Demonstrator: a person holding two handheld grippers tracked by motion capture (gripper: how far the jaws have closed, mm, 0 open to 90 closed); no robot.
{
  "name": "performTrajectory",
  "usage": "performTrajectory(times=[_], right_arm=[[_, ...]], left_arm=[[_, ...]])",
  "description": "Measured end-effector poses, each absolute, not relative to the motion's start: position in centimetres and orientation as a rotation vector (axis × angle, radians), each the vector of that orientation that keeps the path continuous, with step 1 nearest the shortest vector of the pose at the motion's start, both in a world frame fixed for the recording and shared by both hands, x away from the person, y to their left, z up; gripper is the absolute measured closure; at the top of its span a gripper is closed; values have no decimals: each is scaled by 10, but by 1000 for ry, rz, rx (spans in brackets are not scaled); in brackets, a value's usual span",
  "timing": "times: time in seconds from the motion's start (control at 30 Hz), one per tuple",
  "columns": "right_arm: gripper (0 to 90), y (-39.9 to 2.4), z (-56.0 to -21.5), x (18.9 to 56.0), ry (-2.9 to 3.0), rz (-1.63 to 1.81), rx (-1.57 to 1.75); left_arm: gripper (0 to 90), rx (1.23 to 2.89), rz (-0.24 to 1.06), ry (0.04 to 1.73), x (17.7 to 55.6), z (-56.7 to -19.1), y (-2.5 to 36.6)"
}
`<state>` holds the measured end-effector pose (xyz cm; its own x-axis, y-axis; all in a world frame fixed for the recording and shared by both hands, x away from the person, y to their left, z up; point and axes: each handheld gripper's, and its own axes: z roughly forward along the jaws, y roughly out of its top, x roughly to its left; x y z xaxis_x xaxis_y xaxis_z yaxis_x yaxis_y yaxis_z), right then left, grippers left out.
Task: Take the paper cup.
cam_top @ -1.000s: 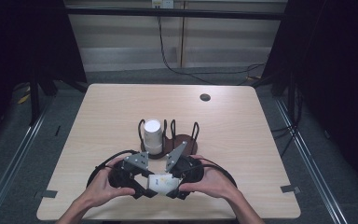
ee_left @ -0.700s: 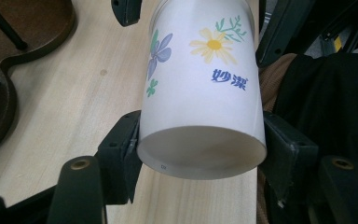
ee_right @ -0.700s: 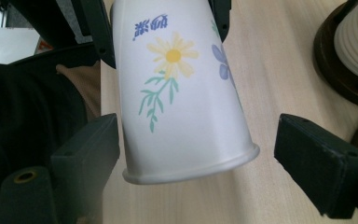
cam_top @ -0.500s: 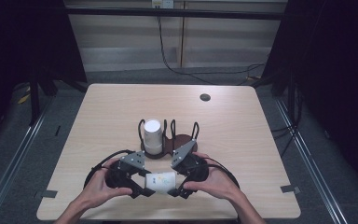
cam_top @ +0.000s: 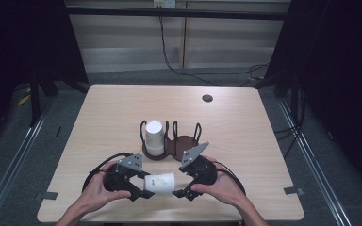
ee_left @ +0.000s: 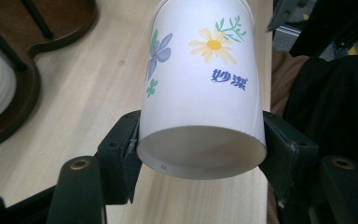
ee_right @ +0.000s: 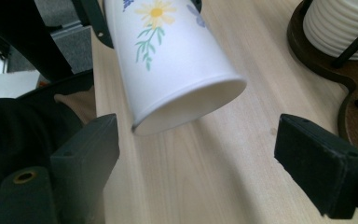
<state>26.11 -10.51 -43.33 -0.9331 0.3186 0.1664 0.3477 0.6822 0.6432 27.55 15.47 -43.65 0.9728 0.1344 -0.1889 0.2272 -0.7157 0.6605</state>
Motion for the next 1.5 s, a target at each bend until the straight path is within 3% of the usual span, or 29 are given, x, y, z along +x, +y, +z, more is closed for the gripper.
performTrajectory(times=[1.5], right_arm=[[134,-129,-437,255,-2529,-1624,-706]], left_arm=[[367,2131,-99,271,271,-439,170]])
